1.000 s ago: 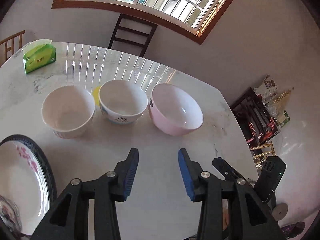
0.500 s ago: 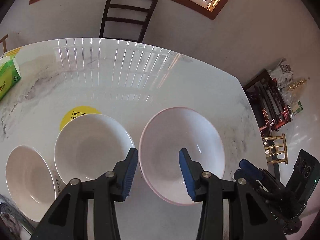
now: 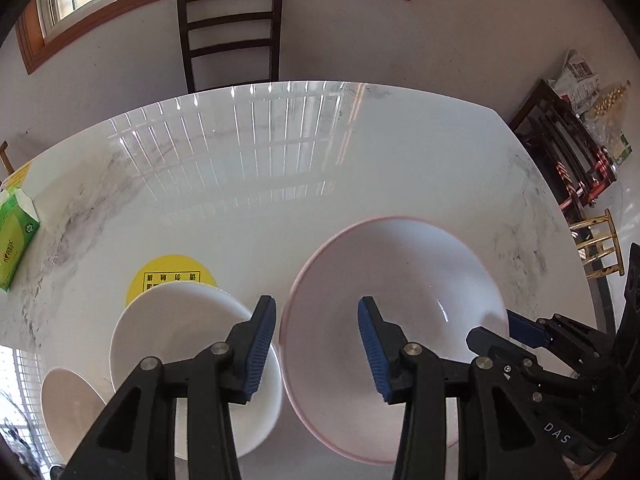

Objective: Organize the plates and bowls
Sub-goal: 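Move to the pink bowl and grasp its rim with the left tool, then carry the pink bowl beside the plate stack, lower it and open both tools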

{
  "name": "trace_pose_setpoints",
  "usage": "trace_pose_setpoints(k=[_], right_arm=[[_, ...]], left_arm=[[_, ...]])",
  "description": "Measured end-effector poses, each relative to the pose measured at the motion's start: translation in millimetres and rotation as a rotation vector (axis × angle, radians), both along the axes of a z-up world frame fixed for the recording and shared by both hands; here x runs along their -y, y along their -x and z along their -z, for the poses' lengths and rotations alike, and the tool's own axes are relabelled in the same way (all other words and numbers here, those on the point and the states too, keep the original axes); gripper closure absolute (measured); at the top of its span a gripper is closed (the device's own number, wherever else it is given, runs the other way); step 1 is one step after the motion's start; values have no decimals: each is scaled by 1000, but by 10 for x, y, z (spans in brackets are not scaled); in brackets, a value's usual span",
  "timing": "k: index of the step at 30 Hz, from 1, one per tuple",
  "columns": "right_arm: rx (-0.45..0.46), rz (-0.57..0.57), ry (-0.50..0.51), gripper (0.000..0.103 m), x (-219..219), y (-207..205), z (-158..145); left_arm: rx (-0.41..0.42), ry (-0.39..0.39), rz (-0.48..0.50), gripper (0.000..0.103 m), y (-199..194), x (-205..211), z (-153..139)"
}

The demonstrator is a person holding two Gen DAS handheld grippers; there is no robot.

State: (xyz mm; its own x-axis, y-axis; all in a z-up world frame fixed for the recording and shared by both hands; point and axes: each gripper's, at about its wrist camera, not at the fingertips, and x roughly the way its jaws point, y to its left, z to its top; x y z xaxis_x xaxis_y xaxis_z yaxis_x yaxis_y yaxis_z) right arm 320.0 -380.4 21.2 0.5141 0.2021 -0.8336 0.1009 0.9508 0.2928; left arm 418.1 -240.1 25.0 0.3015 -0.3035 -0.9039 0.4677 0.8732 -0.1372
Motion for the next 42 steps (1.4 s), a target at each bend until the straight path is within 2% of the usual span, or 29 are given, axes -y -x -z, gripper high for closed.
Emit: trace_pose_setpoints(k=[2,3,4,5,7,14,19,23,30,36,42], right_arm=[[-23,-3,-8,80,-15,-22,46],[-24,-3,5,82,-24,-27,46],[-26,-3,16,83,-21,-32,47],[-31,0,13,83,-10,-36,47],[-40,0,29,84,1,-33,48],[-67,-5,-23,91,66,124,9],[-74,-34,-68,91,-50,341,-92],[-68,-70,-96,91,-244,566,-220],[-73,-167,-165,91,-716,1105,-387],[-124,-227,-226,91,-1094,1456,-273],[-186,-240,-265,91,-1331,1524,-110]], left_arm=[[-35,-7,13,60,-20,28,86],[-47,-8,12,71,-23,47,118],[-24,-52,-1,82,-16,61,137],[7,-90,-7,86,-5,82,136],[3,-65,-15,89,13,47,109],[-51,17,-88,90,267,-152,10],[-33,22,-107,90,629,-361,-127],[-18,19,-120,90,986,-620,-252],[-81,57,-178,90,1656,-1302,-316],[-110,56,-229,90,2204,-1757,-296],[-156,65,-276,90,2392,-2057,-200]])
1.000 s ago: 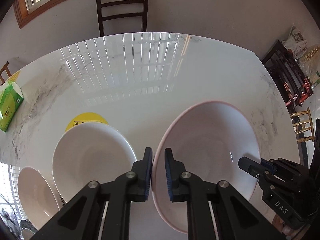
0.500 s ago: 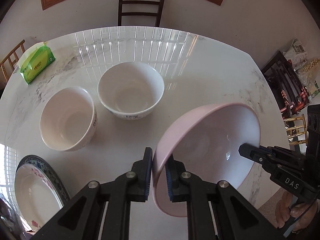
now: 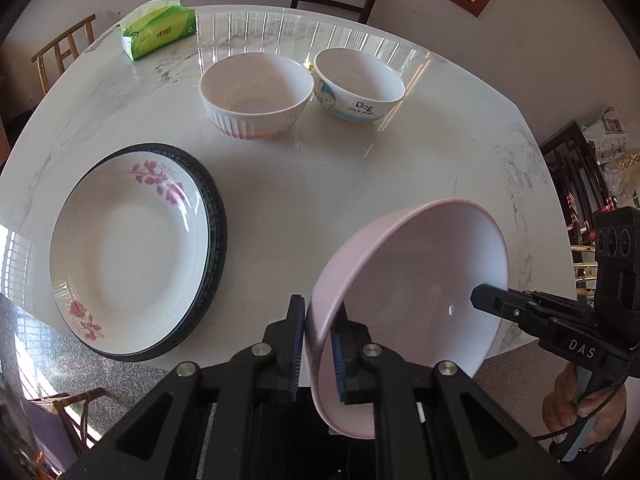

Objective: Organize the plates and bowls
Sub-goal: 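Carry the pink bowl beside the plate stack, lower it and open both tools, then move to the white ribbed bowl and close both tools on its rim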

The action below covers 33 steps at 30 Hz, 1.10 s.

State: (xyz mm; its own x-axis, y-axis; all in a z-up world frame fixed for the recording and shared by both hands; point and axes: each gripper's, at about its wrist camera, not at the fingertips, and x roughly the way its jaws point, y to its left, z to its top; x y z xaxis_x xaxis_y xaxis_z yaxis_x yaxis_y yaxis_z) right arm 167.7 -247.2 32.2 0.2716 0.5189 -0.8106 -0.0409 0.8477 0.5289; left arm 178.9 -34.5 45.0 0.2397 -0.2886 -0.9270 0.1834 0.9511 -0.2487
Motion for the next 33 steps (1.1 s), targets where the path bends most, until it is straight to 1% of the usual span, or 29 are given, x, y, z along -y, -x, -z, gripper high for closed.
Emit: trace_pose_setpoints(k=[4,8,16,19,21,22,24,26,27,28,29,33], right_arm=[[-28,-1,1,90,-91,-29,56],[-29,1,17,90,-132,-67,68],[-33,12,28,89,-153,-201,104],[-28,13,31,90,-159,-243,119],[-1,4,39,89,-170,-240,93],[17,-1,41,87,-173,-235,68],[79,-10,70,86,-185,-218,-25],[176,-31,114,85,-213,-180,-173],[219,-43,148,81,-247,-173,-245],[254,-52,167,80,-270,-165,-310],[280,-62,166,80,-286,-171,-372],[307,-86,130,79,-319,-256,-510]], left_arm=[[-22,16,-15,90,-41,-123,74],[-24,14,-26,90,-170,-185,158],[-52,14,-36,90,-356,-242,364],[-34,14,-34,90,-354,-244,404],[-8,-2,-23,90,-345,-219,397],[6,4,-26,89,-336,-226,384],[40,13,-28,86,-328,-246,341],[85,3,-42,79,-312,-302,289],[102,1,-54,72,-308,-336,262],[111,9,-63,66,-304,-378,241],[117,26,-67,65,-308,-424,226],[102,92,-90,64,-353,-573,208]])
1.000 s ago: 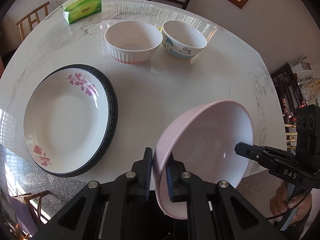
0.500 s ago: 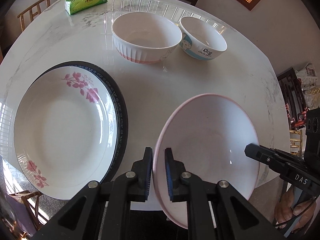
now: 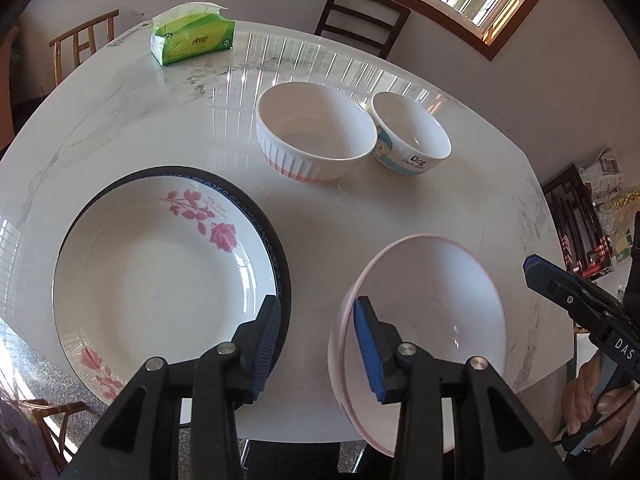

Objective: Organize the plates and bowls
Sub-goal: 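Move to the white ribbed bowl and close both tools on its rim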

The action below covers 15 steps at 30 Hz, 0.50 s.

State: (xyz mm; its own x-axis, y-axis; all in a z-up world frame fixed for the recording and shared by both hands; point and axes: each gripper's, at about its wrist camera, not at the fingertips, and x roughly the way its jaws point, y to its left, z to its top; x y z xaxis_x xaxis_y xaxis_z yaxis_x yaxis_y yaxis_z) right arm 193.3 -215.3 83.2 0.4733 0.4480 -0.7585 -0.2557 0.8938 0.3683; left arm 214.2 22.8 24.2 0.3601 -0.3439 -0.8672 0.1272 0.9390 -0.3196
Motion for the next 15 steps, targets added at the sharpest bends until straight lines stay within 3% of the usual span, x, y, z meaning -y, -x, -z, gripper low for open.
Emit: trace_pose_setpoints(k=[5,7,10,15], right_arm=[[-11,4,-68,69,-5,-152,-33],[-23,2,-77,64,-18,-228,-13],[-42,11,-96,64,-35,-340,30],[-100,-6,-159,64,-116,-558,103]], left_arm=[[33,54,-12,64,-88,-134,-157],[38,105,-9,61,-137,-195,-214],[30,186,-21,60,-236,-297,-281],[42,177,-78,59,-486,-398,-356]])
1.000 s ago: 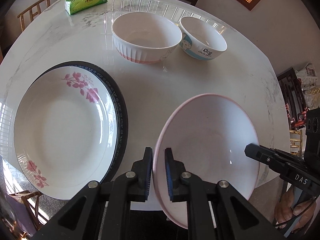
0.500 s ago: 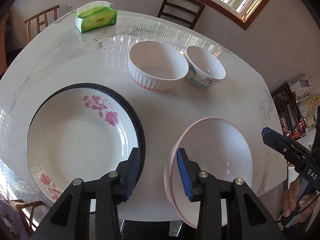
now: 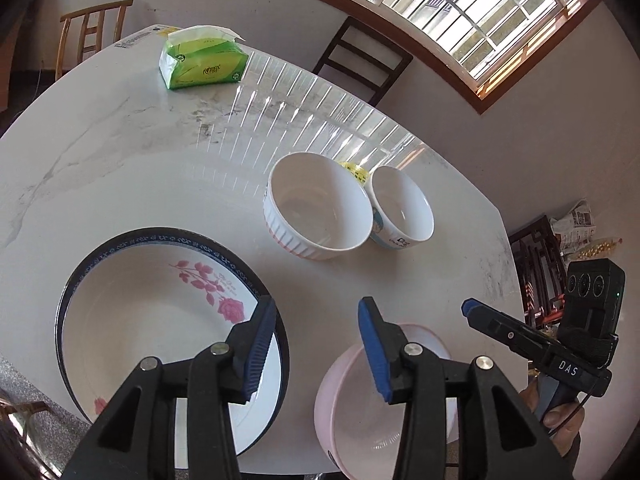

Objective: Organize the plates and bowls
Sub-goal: 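Move to the white ribbed bowl and close both tools on its rim, then carry the white ribbed bowl into the pink bowl and open both tools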

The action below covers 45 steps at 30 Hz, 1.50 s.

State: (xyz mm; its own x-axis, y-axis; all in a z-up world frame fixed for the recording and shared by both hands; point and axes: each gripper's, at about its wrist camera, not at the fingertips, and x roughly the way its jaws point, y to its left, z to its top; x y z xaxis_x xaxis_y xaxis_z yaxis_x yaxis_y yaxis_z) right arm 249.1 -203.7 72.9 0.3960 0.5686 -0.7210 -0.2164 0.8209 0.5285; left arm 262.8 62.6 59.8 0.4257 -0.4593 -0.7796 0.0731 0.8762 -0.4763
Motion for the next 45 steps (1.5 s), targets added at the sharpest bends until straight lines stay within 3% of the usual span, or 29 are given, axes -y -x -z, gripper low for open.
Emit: trace_pose_setpoints(k=[10,15,23,32,35,36,37,38,45], right_arm=[[-46,1,27,64,-239,-491,-5],[-118,17,49,64,-318,-759,146],[-216,41,53,64,-437,-1034,399],[-266,61,118,72,-527,-1232,564],[-259,45,152,81,-605,-1255,593],[-250,37,167,88,-622,-1254,597],[-246,32,158,88,-623,-1254,601],[-247,32,150,89,-608,-1249,601],[-222,27,156,91,-593,-1218,584]], left_arm=[[-41,-112,-43,59,-645,24,155],[-64,-117,-44,59,-854,45,248],[-95,-210,-2,59,-1095,163,442],[-129,-228,10,59,-1247,218,631],[-142,-241,1,59,-1305,225,700],[-140,-240,5,60,-1320,223,725],[-136,-255,5,85,-1331,232,744],[-137,-264,7,93,-1339,243,765],[-112,-276,-19,93,-1289,243,711]])
